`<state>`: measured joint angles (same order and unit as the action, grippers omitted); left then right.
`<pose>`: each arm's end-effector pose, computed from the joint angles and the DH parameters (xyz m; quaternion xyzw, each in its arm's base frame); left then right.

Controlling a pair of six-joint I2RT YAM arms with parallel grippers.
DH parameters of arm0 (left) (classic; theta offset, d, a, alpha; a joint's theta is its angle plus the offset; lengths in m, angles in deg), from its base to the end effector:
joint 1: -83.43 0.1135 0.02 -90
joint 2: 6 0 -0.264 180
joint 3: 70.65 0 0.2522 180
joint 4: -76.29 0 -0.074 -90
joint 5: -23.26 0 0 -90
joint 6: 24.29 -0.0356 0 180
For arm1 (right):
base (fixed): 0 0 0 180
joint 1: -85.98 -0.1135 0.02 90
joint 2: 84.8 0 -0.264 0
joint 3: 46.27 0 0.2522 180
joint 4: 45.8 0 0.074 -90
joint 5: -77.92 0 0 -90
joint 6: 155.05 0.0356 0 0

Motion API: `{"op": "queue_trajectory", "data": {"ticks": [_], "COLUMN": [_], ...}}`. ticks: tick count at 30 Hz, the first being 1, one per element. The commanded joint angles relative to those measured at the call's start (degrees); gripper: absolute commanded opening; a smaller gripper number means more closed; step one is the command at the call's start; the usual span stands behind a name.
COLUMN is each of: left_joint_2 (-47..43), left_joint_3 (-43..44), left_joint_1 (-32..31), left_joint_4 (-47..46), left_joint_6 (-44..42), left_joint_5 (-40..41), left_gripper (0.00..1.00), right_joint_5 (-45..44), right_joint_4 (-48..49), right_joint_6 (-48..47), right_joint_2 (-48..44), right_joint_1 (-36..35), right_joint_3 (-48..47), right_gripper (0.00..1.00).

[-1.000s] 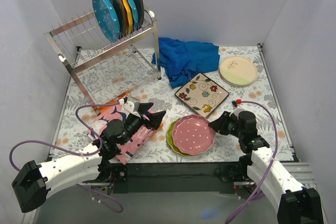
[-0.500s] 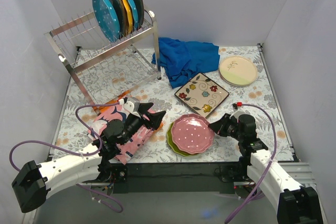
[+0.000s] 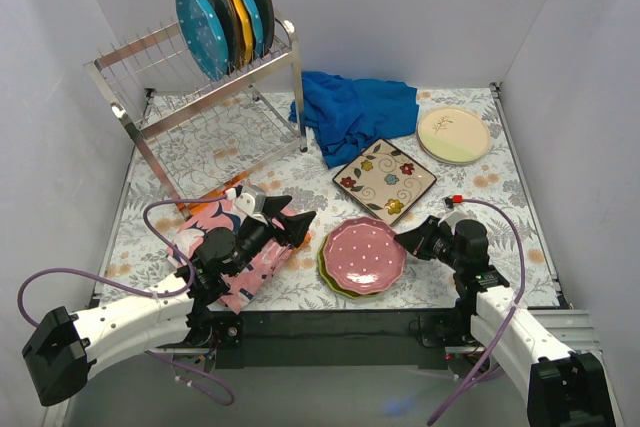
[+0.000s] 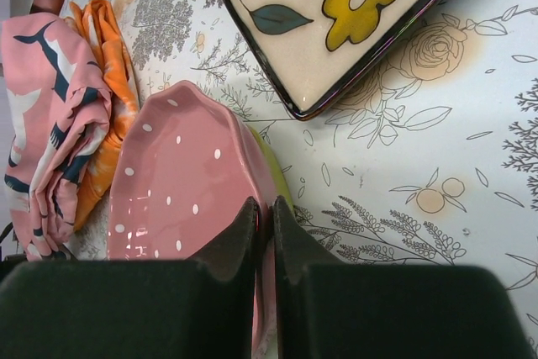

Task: Unload the plates from the dish rack
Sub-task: Place the plate at the center of the board.

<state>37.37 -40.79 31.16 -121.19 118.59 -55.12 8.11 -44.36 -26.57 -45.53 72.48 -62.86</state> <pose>0.1170 -0.1395 0.2434 -0.0776 0.6783 -0.5357 0.4969 0.1415 0.0466 0.1444 0.0791 0.8147 0.3737 0.4363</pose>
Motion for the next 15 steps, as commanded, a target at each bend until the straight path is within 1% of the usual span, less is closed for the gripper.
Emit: {"op": "queue_trajectory", "data": {"ticks": [1, 9, 12, 15], "left_joint_2": [-0.4, -0.7, -0.6, -0.3], "left_joint_3": [0.8, 0.8, 1.0, 0.8], "left_joint_1": [-0.2, -0.3, -0.3, -0.2], "left_joint_4": [0.1, 0.0, 0.0, -0.2], "left_joint_6": [-0.6, -0.2, 0.3, 0.6], "left_joint_5": [0.7, 0.3, -1.1, -1.2], "left_gripper": [0.73, 0.73, 0.73, 0.73], "right_joint_5": [4.4, 6.2, 7.4, 8.5], "right_joint_4": [5.8, 8.4, 9.5, 10.4], "right_joint_6": [1.4, -0.5, -1.3, -1.5], "right_joint_2": [-0.6, 2.7, 4.4, 4.3], "right_joint_1": [0.0, -0.2, -0.2, -0.3], "right_joint_3": [1.4, 2.2, 2.0, 1.2], "right_gripper": [0.01, 0.01, 0.01, 0.01]}}
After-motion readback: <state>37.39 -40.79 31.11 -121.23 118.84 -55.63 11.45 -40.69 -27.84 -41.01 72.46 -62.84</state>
